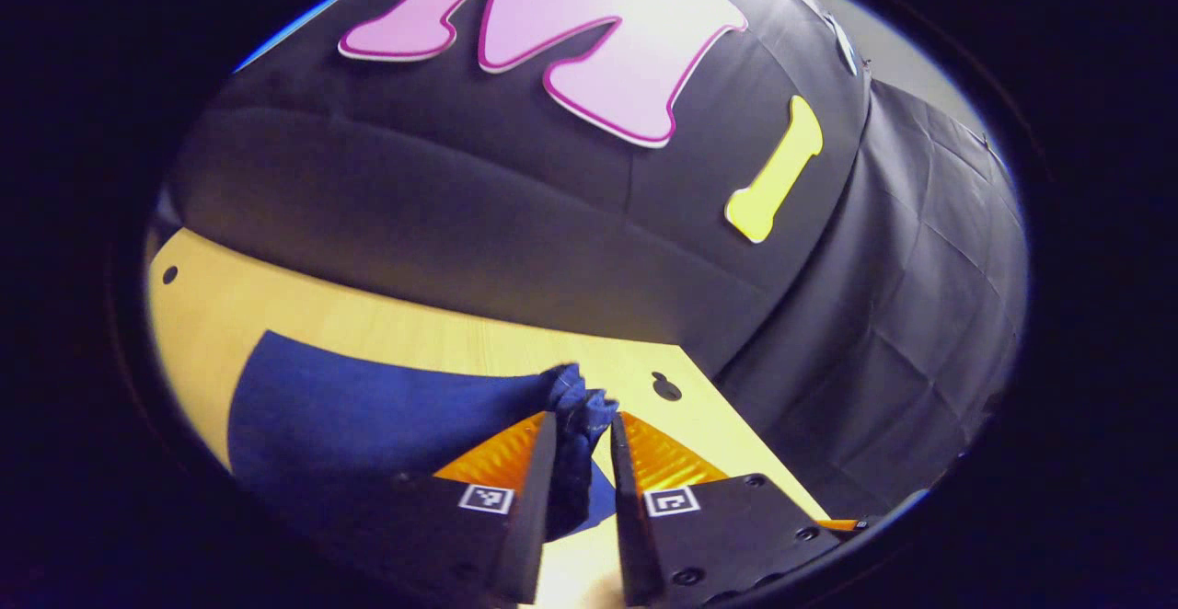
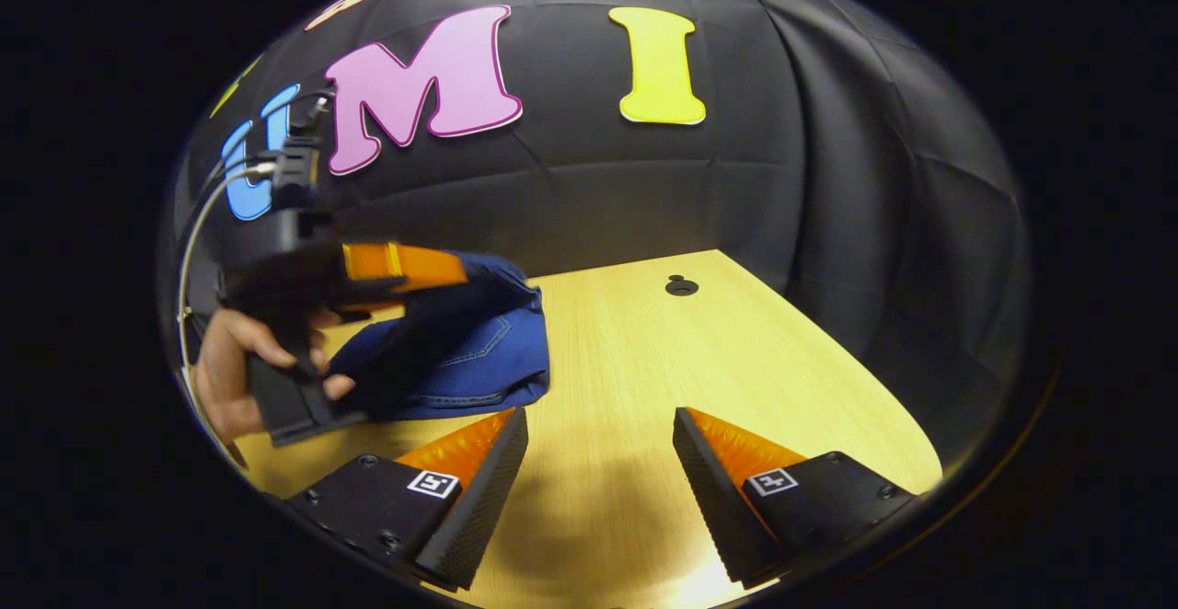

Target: Grasp the waist and the cuffs of the jeans and fold them to make the two legs overlap; first hold the waist and fold one-third of the jeans toward the cuffs, then hold the cuffs and fold the remaining one-third in the same direction to finish folding.

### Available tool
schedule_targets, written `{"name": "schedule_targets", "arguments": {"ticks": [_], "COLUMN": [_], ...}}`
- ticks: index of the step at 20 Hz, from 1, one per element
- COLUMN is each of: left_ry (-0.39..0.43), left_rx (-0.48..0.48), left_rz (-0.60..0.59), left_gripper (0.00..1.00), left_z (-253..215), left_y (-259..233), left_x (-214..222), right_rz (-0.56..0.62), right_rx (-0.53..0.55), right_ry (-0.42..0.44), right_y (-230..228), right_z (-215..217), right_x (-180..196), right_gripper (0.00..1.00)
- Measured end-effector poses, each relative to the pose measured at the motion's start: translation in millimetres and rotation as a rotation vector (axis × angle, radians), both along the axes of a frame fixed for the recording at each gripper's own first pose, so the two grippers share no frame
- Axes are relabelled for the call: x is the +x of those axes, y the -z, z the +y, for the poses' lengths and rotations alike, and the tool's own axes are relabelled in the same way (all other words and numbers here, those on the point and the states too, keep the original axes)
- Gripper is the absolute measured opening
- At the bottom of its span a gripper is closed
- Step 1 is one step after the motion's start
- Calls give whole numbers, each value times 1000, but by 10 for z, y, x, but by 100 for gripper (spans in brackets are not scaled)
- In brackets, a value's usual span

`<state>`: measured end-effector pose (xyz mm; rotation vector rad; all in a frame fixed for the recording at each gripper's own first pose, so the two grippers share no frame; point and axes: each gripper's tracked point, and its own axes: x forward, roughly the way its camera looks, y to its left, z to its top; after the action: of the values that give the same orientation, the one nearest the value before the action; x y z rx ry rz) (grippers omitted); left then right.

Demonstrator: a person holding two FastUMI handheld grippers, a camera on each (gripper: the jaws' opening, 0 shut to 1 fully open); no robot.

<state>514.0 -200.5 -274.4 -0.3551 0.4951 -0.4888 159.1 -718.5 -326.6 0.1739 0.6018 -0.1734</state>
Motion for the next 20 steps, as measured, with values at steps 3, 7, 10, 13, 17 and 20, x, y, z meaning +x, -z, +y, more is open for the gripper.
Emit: {"name": "schedule_targets", "arguments": {"ticks": [3, 7, 10, 13, 17, 20], "left_ry": [4, -76, -175, -282, -392, -419], "left_rx": [-29, 37, 104, 185, 249, 244], "left_rz": [4, -81, -181, -291, -387, -445], "left_gripper": [94, 97, 97, 96, 96, 96], "left_z": [-116, 519, 1213, 1849, 2392, 2603], "left_y": [110, -284, -815, -1357, -1958, -2321], "left_x": [-161, -520, -1022, -1642, -2429, -2964], "right_rz": [-3, -15, -50, -113, -236, -346], "right_rx": [-9, 15, 21, 10, -4, -25], "right_ry": [-4, -18, -40, -69, -113, -147], "right_y": [-69, -253, -578, -1108, -1984, -2651], "right_z": [-6, 205, 429, 664, 1036, 1278], "right_x": [-113, -291, -438, -575, -731, -895], "right_gripper": [97, 97, 97, 97, 96, 96]}}
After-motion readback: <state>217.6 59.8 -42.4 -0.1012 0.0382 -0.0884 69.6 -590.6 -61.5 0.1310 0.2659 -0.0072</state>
